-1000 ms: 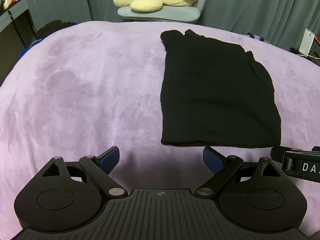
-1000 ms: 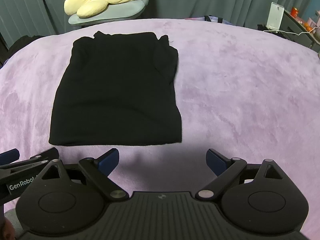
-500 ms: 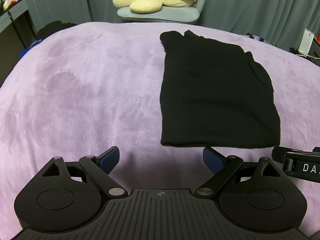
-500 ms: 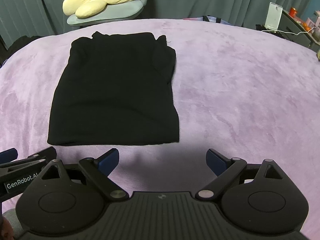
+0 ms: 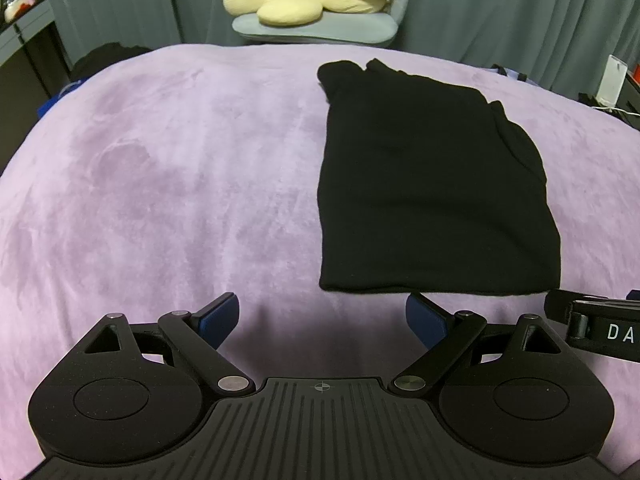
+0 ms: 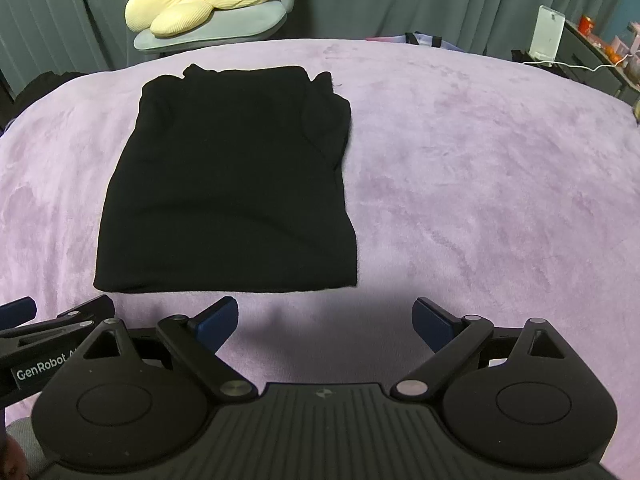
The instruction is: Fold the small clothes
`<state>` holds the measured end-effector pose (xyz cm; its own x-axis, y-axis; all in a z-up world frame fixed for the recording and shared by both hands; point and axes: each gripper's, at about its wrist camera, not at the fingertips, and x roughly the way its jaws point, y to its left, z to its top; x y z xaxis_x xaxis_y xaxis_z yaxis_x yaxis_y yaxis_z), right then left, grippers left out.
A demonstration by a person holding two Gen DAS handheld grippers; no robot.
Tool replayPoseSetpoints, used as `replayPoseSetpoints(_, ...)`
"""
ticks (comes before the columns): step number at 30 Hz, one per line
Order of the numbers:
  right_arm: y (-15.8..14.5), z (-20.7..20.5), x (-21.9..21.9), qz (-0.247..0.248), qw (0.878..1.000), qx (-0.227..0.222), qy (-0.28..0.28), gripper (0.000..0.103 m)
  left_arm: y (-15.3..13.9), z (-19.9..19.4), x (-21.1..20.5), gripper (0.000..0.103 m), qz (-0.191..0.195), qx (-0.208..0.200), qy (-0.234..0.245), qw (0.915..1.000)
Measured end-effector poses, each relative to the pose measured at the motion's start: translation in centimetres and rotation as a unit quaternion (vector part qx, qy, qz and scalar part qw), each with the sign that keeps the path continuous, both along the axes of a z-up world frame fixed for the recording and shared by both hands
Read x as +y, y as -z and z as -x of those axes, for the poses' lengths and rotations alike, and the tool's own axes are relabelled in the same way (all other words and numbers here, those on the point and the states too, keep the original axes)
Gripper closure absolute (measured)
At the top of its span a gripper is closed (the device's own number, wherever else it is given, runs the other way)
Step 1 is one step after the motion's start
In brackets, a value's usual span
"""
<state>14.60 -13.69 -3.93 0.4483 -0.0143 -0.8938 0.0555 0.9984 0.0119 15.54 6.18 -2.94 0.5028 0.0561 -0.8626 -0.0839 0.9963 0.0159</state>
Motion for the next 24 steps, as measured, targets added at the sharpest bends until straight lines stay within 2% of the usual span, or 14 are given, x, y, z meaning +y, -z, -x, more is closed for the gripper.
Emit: replayPoseSetpoints(24,-0.23,0.01,-0.14,0.004,1.000,-0.003,-0.002,0.009,0.11,0.06,-0.20,0.009,-0.002,0.001,0.005,1.0000)
